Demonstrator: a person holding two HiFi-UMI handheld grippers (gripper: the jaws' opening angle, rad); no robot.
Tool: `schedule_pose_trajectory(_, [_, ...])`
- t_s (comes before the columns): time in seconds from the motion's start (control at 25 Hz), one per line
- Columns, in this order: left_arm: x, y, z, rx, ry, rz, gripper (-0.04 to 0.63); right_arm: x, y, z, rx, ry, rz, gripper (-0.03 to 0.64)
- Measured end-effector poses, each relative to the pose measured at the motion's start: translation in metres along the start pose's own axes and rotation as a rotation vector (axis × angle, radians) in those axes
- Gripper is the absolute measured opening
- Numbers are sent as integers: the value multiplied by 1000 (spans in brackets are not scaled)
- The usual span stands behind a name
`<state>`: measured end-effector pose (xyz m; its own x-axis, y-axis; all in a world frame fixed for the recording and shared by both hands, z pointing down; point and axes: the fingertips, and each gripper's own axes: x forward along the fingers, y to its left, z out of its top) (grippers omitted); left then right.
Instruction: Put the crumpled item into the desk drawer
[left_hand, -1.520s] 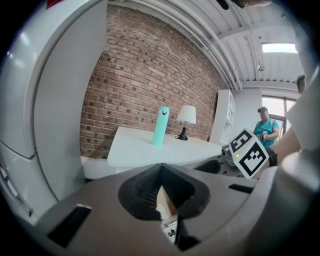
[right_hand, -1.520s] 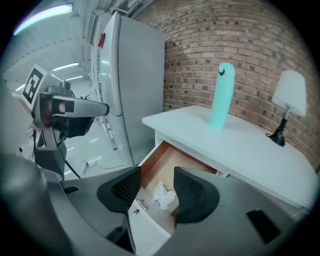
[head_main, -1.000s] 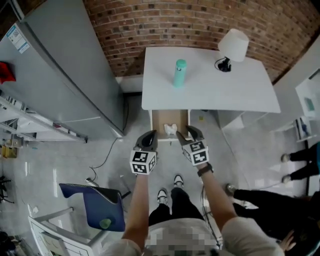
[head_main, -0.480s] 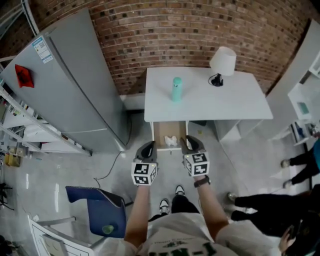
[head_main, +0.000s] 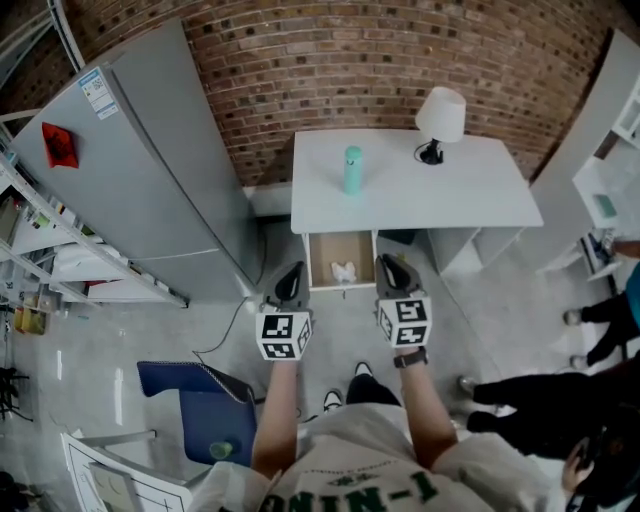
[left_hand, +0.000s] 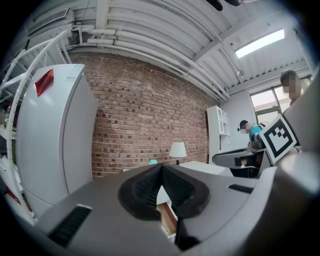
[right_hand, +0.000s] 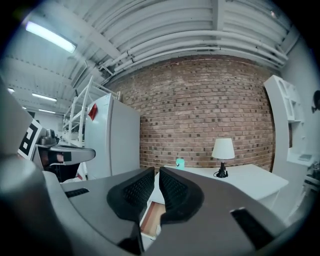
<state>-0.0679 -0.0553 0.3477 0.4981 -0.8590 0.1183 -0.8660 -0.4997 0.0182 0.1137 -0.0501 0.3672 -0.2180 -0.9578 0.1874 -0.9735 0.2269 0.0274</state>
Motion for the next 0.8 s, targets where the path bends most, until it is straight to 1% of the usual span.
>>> schedule_pose_trajectory(0.12, [-6, -5, 7, 12, -19, -4, -2, -9, 4, 10, 11, -28, 5, 25])
schedule_pose_trajectory(0.28, [-10, -11, 10, 23, -31, -9, -2, -20, 0, 17, 17, -53, -20, 14])
schedule_pose_trajectory(0.4, [-13, -12, 12, 24, -39, -7, -2, -24, 1, 17, 9, -49, -15, 5])
schedule_pose_trajectory(0.8, [-17, -18, 24, 29, -63, -8, -2, -26, 12, 21, 9, -49, 18, 5])
